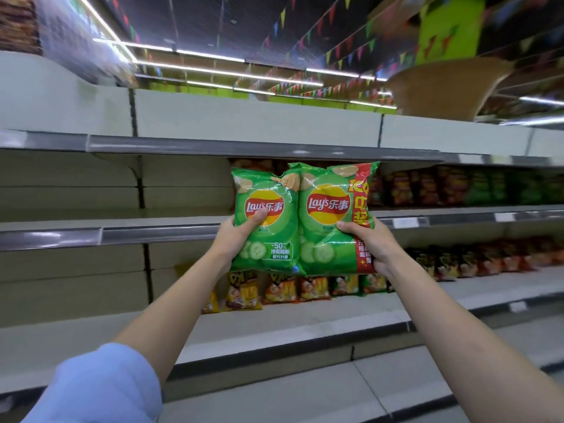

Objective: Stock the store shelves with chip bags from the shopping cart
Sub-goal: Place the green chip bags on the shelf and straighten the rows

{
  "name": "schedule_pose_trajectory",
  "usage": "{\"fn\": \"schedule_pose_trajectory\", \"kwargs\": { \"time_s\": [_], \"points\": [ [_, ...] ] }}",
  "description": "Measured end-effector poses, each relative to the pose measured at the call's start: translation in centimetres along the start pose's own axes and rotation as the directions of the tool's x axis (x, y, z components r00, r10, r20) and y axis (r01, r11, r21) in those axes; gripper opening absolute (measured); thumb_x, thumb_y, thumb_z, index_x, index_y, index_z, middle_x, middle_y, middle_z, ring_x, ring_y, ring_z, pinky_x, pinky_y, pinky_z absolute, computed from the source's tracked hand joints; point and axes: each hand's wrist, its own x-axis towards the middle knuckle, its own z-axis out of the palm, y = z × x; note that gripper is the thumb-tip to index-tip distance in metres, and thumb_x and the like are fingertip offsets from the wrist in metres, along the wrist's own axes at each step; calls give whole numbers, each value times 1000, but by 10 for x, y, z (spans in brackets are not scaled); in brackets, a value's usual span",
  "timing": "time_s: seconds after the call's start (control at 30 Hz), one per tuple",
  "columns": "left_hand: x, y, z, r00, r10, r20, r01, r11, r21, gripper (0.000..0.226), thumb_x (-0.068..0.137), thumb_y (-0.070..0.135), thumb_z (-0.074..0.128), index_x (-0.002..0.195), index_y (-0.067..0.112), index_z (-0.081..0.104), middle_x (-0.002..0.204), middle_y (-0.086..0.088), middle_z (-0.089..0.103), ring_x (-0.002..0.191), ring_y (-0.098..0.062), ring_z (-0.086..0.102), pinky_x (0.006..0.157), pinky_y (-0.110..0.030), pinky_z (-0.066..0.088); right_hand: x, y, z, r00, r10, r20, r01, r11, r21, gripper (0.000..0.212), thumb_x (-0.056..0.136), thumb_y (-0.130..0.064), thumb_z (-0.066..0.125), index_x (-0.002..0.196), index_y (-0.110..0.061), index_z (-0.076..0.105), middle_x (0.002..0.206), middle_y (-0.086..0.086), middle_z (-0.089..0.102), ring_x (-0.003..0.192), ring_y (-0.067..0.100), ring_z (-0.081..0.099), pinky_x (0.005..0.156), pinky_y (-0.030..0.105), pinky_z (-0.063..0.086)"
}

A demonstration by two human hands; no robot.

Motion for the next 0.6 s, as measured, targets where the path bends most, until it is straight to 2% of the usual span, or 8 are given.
{"fn": "schedule_pose_trajectory", "kwargs": {
  "time_s": [0.07,0.17,0.4,0.53,0.6],
  "points": [
    [5,-7,24,999,13,30,-13,1000,-5,21,85,35,67,95,17,62,86,-1,72,72,-11,70,62,-22,57,-3,-1,-24,999,-8,-46,8,1000,-1,48,73,-12,80,117,-11,60,103,15,72,91,33,70,85,47,56],
    [11,-17,59,995,-7,100,10,1000,-20,30,84,37,68,103,15,63,91,-2,72,79,-14,71,69,-26,57,-11,-3,-58,994,-1,-111,-1,1000,-12,47,74,-11,79,117,-10,60,102,15,72,92,35,70,87,50,55],
    [45,-41,140,961,-29,273,46,997,-55,24,83,39,68,97,21,63,91,0,73,78,-13,71,67,-24,56,-16,-6,-129,957,-18,-289,7,999,-38,31,77,-9,76,101,-17,60,92,9,72,78,25,70,69,35,56],
    [80,-52,191,935,-37,352,64,996,-65,29,80,43,69,97,20,64,95,-4,73,85,-18,70,78,-31,56,0,-15,-171,920,-42,-389,9,996,-85,30,76,-10,77,99,-18,60,94,11,72,81,27,70,74,38,57],
    [94,-56,215,920,-30,390,71,993,-89,27,82,42,69,96,20,63,94,-3,73,83,-17,70,76,-29,56,10,-21,-189,906,-51,-420,4,994,-112,31,75,-10,78,100,-18,60,97,12,72,84,28,70,79,42,57]
  ]
}}
